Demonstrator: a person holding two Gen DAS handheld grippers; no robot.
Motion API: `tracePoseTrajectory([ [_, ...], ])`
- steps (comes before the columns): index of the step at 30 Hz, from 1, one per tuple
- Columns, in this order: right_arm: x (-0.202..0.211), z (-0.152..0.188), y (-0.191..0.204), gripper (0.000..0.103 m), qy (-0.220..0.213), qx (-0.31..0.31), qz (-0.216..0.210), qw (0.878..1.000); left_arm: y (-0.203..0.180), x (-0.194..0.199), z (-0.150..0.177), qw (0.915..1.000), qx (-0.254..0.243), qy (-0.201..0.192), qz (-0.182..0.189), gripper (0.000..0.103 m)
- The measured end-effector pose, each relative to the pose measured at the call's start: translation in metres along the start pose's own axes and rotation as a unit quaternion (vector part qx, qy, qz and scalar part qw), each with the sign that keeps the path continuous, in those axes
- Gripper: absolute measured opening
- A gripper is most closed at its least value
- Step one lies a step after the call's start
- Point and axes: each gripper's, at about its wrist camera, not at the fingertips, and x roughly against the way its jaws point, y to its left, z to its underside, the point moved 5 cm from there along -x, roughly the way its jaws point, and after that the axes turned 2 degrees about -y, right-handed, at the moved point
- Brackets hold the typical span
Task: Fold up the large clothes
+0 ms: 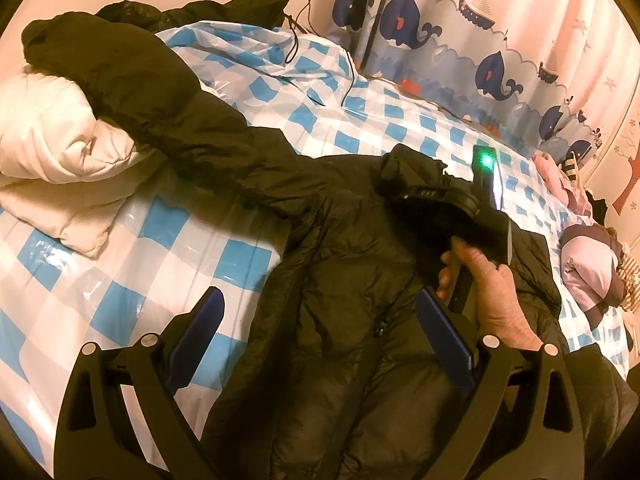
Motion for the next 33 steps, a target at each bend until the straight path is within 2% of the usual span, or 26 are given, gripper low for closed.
tracePoseTrajectory([
  [8, -0.008, 0.011, -0.004, 0.015, 0.076, -0.017, -0.001, 0.997, 0.007, -0.005, 0.000, 0.9997, 0.020, 0.012, 0.006, 0.092],
  [11, -0.006, 0.014, 0.000, 0.017, 0.095, -0.006, 0.003, 0.996, 0.011, -0.006, 0.000, 0.9994, 0.029, 0.015, 0.009, 0.092],
  [15, 0.001, 0.021, 0.010, 0.024, 0.116, 0.025, 0.013, 0.993, 0.016, -0.007, -0.001, 0.9991, 0.037, 0.017, 0.008, 0.092],
  [17, 0.004, 0.025, 0.015, 0.034, 0.125, 0.058, 0.030, 0.990, 0.018, -0.007, -0.001, 0.9990, 0.041, 0.017, 0.008, 0.092],
  [18, 0.006, 0.026, 0.016, 0.044, 0.128, 0.070, 0.039, 0.988, 0.018, -0.007, -0.001, 0.9989, 0.043, 0.018, 0.009, 0.092],
  [19, 0.008, 0.028, 0.022, 0.085, 0.137, 0.092, 0.035, 0.986, 0.019, -0.008, -0.001, 0.9987, 0.045, 0.019, 0.011, 0.092],
  [20, 0.009, 0.030, 0.027, 0.099, 0.143, 0.101, 0.015, 0.984, 0.020, -0.008, -0.001, 0.9986, 0.047, 0.020, 0.012, 0.092],
  [21, 0.012, 0.031, 0.035, 0.097, 0.142, 0.111, -0.003, 0.984, 0.020, -0.009, -0.001, 0.9984, 0.050, 0.021, 0.014, 0.092],
  [24, 0.018, 0.029, 0.052, 0.097, 0.137, 0.158, -0.002, 0.978, 0.021, -0.010, -0.001, 0.9983, 0.052, 0.023, 0.015, 0.092],
  [27, 0.040, 0.012, 0.069, 0.097, 0.056, 0.170, -0.026, 0.983, 0.022, -0.010, -0.002, 0.9984, 0.051, 0.022, 0.012, 0.092],
  [29, 0.042, 0.005, 0.067, 0.097, 0.038, 0.153, -0.031, 0.987, 0.024, -0.010, -0.002, 0.9982, 0.054, 0.020, 0.012, 0.092],
  [31, 0.024, 0.004, 0.048, 0.097, 0.054, 0.121, 0.008, 0.991, 0.027, -0.011, -0.004, 0.9980, 0.059, 0.019, 0.010, 0.092],
  [32, 0.006, 0.010, 0.029, 0.097, 0.092, 0.089, 0.040, 0.991, 0.029, -0.011, -0.005, 0.9980, 0.060, 0.018, 0.009, 0.092],
  [33, -0.009, 0.017, 0.014, 0.097, 0.130, 0.060, 0.050, 0.988, 0.030, -0.011, -0.006, 0.9980, 0.061, 0.015, 0.008, 0.092],
])
